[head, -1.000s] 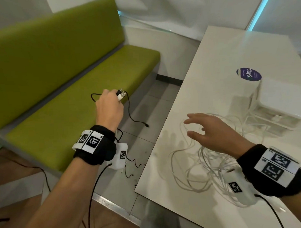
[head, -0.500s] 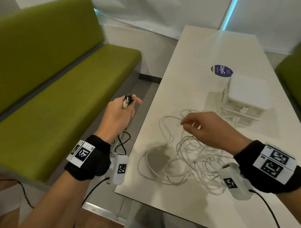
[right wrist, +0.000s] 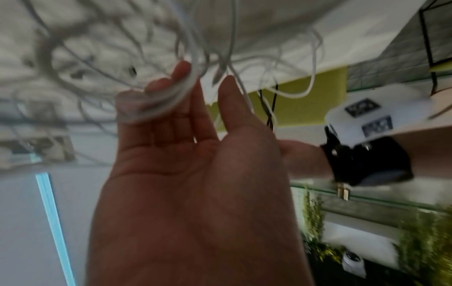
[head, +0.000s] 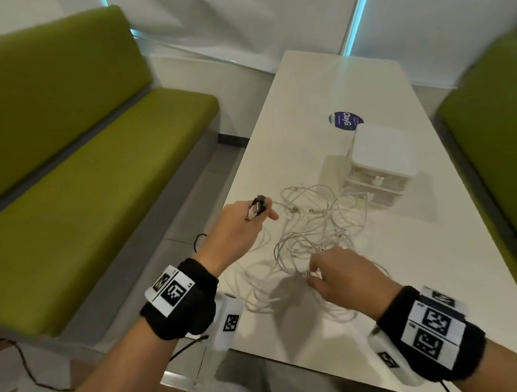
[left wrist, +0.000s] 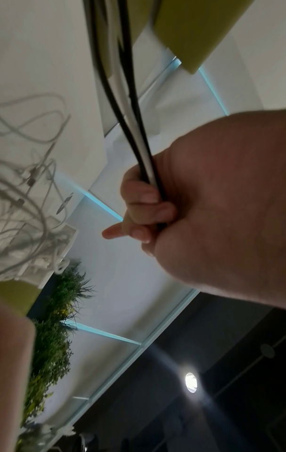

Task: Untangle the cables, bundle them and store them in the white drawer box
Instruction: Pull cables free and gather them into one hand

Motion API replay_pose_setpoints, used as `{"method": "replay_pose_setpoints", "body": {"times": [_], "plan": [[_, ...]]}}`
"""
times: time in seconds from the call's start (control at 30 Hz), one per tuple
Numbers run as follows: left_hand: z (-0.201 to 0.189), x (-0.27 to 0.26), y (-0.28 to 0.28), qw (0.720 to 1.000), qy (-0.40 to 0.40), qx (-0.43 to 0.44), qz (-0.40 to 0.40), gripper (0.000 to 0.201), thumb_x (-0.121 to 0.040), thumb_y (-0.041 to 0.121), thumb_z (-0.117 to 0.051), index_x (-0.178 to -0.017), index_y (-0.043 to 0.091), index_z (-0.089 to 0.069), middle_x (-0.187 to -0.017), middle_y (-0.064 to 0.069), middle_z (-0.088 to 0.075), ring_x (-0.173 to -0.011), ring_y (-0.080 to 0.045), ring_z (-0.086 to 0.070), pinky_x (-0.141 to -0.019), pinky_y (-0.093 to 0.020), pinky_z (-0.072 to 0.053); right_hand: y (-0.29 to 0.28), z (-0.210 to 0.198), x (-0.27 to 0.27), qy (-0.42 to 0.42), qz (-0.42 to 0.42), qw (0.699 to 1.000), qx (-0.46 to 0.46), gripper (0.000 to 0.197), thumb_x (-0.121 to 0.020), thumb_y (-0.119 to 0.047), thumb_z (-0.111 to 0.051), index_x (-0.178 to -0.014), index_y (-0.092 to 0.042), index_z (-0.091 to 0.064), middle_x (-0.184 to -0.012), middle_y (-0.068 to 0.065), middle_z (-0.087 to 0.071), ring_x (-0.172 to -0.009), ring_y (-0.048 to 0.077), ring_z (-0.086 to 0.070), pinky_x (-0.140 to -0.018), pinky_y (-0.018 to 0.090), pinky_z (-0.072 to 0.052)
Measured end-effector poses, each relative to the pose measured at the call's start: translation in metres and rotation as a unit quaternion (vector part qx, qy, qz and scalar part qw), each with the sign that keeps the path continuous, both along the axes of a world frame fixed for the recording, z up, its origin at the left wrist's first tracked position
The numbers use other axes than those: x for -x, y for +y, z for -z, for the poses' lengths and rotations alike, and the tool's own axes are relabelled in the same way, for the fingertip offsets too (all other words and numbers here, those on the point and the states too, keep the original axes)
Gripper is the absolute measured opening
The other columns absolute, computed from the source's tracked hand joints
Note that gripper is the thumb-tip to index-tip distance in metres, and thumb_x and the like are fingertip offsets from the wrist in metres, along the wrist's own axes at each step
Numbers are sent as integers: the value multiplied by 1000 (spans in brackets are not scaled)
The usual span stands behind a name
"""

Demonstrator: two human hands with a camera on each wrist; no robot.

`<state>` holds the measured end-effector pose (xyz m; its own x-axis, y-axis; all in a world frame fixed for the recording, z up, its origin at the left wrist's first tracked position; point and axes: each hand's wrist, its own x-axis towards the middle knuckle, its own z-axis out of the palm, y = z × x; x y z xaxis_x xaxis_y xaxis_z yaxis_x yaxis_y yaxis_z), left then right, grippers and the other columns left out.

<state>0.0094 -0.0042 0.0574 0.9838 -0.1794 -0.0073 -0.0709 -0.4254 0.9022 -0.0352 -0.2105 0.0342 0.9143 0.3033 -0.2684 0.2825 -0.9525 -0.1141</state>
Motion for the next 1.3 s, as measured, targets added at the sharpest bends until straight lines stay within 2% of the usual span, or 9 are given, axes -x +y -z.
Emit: {"method": "replay_pose_setpoints", "body": {"times": [0.3,0.43,0.57,0.6,0.63,0.8,1.0,1.13,1.3], "plan": [[9,27,-39,993,76,42,79,50,-100,50,-42,-71,22,-71,-61,-4,-63,-44,-11,-45,-53,-23,-35,2,9,0,-46,71,996,-8,28,-97,-32,-46,-89,-15,-66,-87,5,-69,-84,26,-66,-65,32,-49],[10,31,-55,997,51,43,38,47,-100,50,-42,-74,27,-74,-59,-4,-46,-51,-15,-36,-52,-28,-28,-12,-20,1,-124,135,975,-128,26,-95,-40,-54,-83,-25,-70,-77,-7,-69,-72,15,-64,-65,30,-51],[2,36,-74,995,23,91,22,35,-100,43,-46,-95,24,-75,-46,2,-52,-42,-6,-35,-45,-18,-28,-19,-52,13,-182,209,881,-384,15,-91,-30,-66,-77,-30,-71,-60,-6,-65,-58,9,-59,-59,20,-44],[0,38,-80,994,15,102,25,30,-100,38,-48,-98,21,-73,-74,13,-66,-42,1,-41,-44,-13,-31,-19,-56,17,-164,223,847,-454,16,-91,-27,-67,-77,-28,-72,-62,-8,-68,-59,9,-62,-60,20,-48],[-1,40,-83,993,7,112,29,27,-100,35,-50,-96,20,-71,-52,20,-61,-45,8,-46,-47,-10,-34,-19,-60,20,-139,232,815,-513,15,-92,-23,-67,-78,-24,-74,-65,-7,-71,-61,11,-66,-62,23,-52],[-7,48,-88,987,-7,138,85,33,-101,36,-45,-74,25,-61,-50,21,-55,-47,7,-49,-51,-9,-34,-24,-61,25,-75,247,742,-618,17,-91,-16,-68,-80,-10,-79,-70,11,-73,-65,23,-70,-62,32,-56],[-7,42,-80,984,22,85,153,47,-92,56,-39,-58,34,-63,-54,7,-53,-47,-5,-38,-50,-18,-30,-23,-58,35,-46,214,761,-611,15,-90,-23,-69,-88,-13,-81,-63,-12,-64,-60,0,-57,-61,12,-43],[-3,33,-72,978,24,60,197,41,-92,50,-47,-70,26,-71,-50,11,-48,-47,-3,-38,-49,-13,-30,-28,-56,34,-17,194,801,-567,31,-93,-24,-63,-76,0,-74,-72,9,-63,-75,7,-60,-73,21,-43],[1,19,-72,982,3,-22,186,36,-96,31,-58,-68,13,-73,-45,13,-51,-43,-3,-40,-50,-16,-30,-30,-53,19,-3,177,809,-560,51,-98,-42,-51,-79,-1,-75,-69,-7,-58,-64,6,-51,-71,27,-41]]}}
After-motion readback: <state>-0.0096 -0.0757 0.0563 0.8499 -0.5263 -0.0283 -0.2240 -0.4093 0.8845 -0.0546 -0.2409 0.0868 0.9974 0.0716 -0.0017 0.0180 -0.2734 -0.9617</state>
